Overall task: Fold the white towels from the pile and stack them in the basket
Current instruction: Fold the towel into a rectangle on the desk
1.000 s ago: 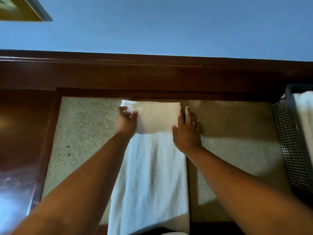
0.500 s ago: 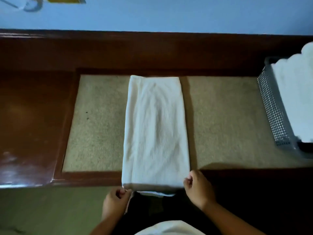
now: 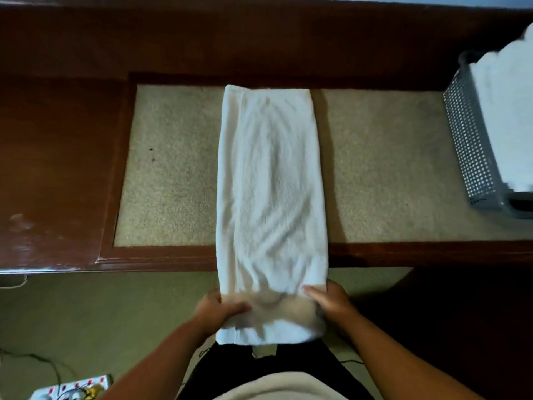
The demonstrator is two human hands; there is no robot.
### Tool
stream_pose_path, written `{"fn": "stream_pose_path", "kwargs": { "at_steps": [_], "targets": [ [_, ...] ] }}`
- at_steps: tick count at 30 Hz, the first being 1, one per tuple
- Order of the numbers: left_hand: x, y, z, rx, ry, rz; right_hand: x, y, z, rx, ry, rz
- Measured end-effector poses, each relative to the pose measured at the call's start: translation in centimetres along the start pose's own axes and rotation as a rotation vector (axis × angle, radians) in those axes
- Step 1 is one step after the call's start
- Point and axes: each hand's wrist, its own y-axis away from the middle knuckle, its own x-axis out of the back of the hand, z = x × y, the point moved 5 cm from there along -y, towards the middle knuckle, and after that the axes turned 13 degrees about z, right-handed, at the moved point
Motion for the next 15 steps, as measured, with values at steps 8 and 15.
{"fn": "stream_pose_path", "kwargs": {
  "at_steps": [8,15],
  "targets": [
    [3.4,6.0,5.6,-0.130,0.404,-0.049,3.5,3.7,-4.9,0.093,-0.192,0.027],
    [6.8,5.0,16.1,-0.116,0.637,0.129,5.4,2.6,-18.2,0.095,-0.552,0.069]
  ]
}}
